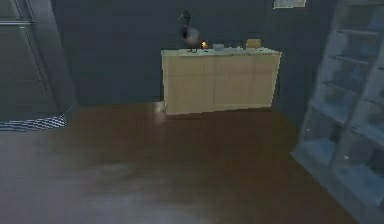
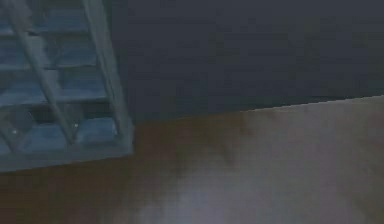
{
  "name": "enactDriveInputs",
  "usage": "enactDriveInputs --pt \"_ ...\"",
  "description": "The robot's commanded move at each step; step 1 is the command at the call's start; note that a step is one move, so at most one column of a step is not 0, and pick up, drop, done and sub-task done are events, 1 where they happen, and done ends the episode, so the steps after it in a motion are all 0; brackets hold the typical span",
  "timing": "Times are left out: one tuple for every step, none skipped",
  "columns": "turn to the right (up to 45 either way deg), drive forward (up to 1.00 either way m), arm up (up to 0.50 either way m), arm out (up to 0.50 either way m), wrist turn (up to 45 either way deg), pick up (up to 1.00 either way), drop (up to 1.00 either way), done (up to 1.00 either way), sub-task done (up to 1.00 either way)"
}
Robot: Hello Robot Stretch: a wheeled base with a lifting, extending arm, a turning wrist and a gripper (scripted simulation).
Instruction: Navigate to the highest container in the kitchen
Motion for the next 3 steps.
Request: enactDriveInputs --pt "0.0 1.0 0.0 0.0 0.0 0.0 0.0 0.0 0.0" --pt "0.0 1.0 0.0 0.0 0.0 0.0 0.0 0.0 0.0" --pt "3.0 0.0 0.0 0.0 0.0 0.0 0.0 0.0 0.0"
